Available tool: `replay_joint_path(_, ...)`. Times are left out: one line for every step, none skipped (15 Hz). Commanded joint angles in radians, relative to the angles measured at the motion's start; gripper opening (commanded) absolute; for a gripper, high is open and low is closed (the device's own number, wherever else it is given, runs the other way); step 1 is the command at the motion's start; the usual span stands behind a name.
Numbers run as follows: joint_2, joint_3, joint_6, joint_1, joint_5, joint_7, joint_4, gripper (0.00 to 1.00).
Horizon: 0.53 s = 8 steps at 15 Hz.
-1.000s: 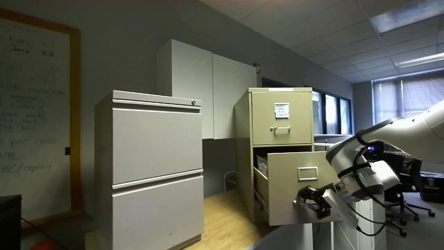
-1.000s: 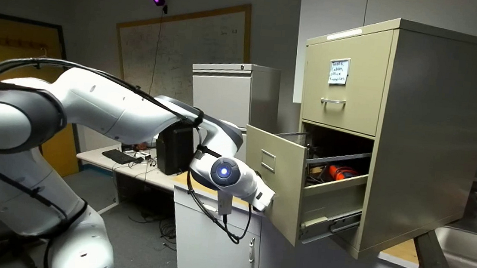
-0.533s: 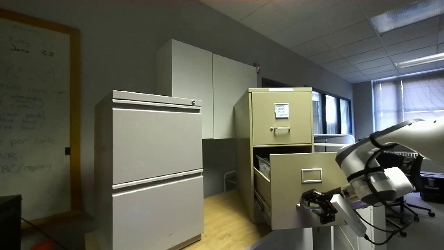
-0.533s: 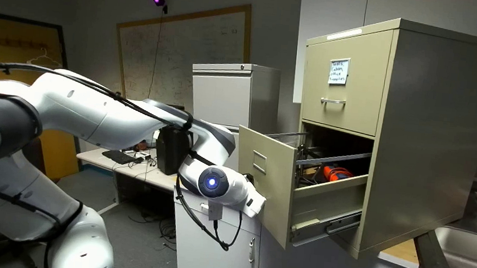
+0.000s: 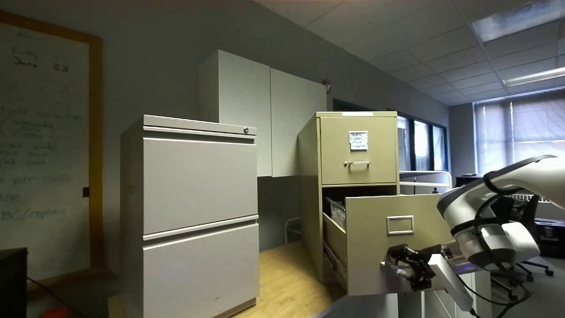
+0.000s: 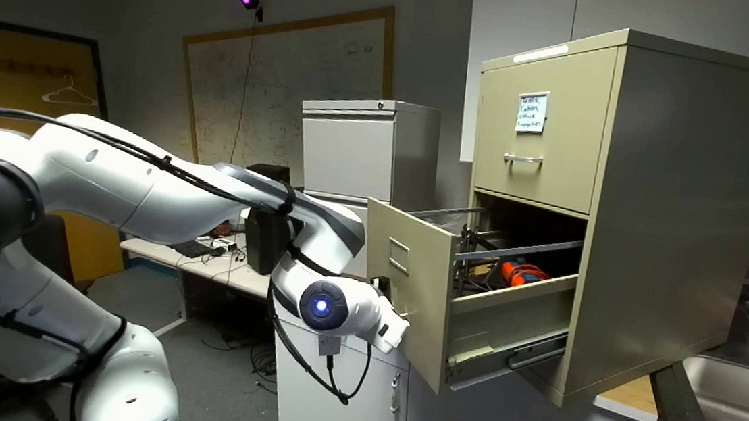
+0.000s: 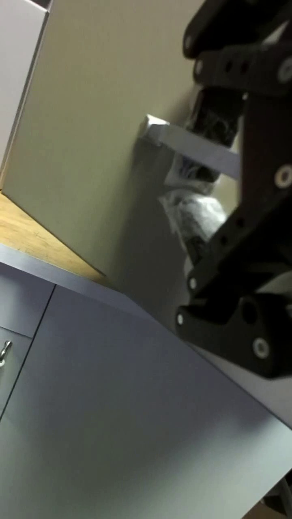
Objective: Open the bottom drawer on the right
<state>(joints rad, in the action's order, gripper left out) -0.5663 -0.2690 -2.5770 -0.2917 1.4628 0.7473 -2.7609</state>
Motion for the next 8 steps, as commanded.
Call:
replay_joint_path(0.061, 0.015, 0.021, 0.038, 0.019, 0.079, -0.083, 0.48)
replay_joint_path(0.092, 0.024, 0.007, 0.041, 0.029, 0.074, -0.057, 0.56)
replay_joint_path(0.087, 0.032, -0.005, 0.039, 0.02, 0.06, -0.056, 0.62)
replay_joint_path(0.071, 0.049, -0.037, 0.034, 0.01, 0.038, -0.064, 0.63)
replay_joint_path(0.074, 0.065, -0.065, 0.031, 0.007, 0.028, -0.054, 0.67)
replay_joint_path(0.071, 0.087, -0.109, 0.026, 0.002, 0.015, -0.046, 0.73)
replay_joint_path(0.074, 0.113, -0.156, 0.022, -0.001, 0.004, -0.031, 0.79)
replay_joint_path(0.086, 0.142, -0.206, 0.02, 0.004, -0.003, -0.016, 0.86)
